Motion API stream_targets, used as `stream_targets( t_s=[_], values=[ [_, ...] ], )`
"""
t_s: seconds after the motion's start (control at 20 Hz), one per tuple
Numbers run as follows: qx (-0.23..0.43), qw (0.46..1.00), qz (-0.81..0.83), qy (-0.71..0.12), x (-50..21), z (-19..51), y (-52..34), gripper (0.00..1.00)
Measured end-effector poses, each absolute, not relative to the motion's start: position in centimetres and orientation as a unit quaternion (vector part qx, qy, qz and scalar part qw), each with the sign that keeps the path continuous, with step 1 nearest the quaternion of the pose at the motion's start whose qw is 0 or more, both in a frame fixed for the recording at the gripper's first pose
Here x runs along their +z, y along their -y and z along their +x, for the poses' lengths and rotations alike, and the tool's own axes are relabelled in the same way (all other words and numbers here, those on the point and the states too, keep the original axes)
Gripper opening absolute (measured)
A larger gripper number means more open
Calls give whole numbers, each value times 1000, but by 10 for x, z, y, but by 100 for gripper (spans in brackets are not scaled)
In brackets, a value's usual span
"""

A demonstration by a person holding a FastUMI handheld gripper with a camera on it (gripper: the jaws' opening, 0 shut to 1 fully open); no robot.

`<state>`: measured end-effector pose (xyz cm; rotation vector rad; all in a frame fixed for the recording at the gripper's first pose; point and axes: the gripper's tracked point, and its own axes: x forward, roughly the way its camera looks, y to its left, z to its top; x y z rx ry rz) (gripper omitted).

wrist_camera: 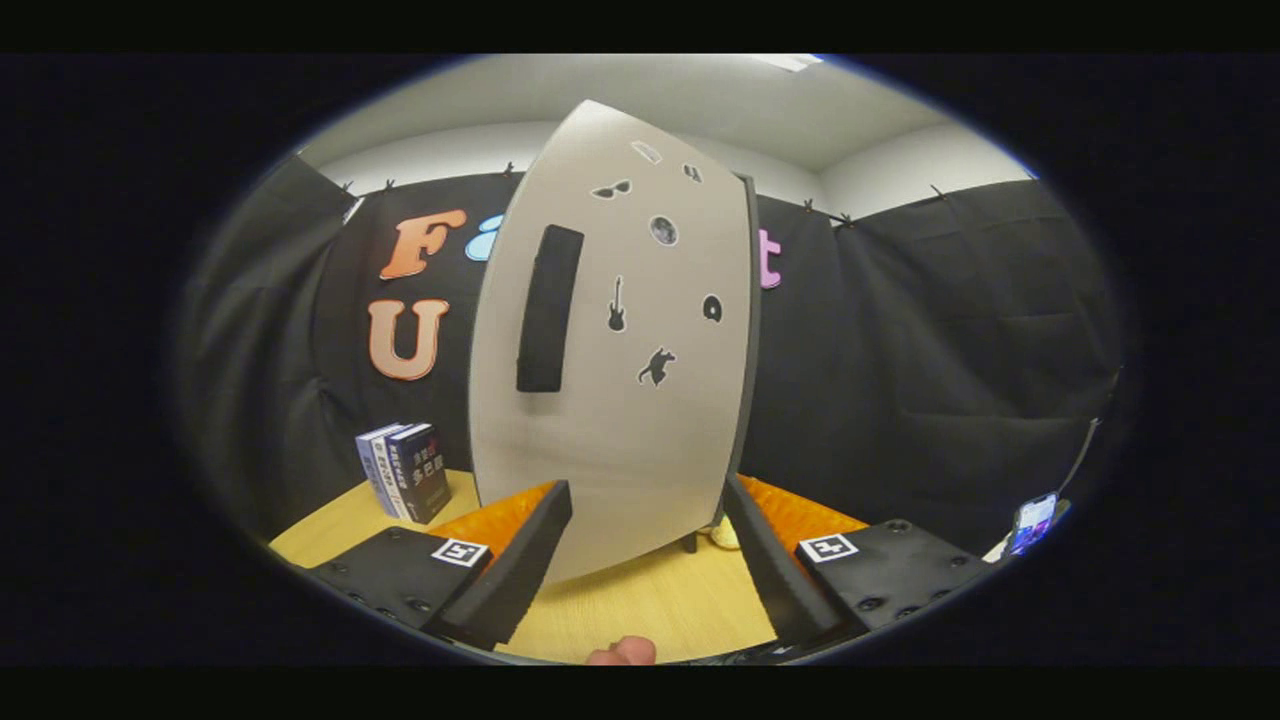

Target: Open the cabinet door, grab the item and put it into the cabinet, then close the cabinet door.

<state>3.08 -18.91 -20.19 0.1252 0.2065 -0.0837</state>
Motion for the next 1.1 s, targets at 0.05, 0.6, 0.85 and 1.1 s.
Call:
stream_targets(
  t_s=[0.05,0.6,0.85,1.1],
  values=[
    [-30,992,65,-103,-201,34,180,97],
    [24,994,62,-86,-205,117,119,97],
    [25,994,64,-87,-212,154,117,98],
    [73,991,93,-65,-208,187,104,96]
  ],
)
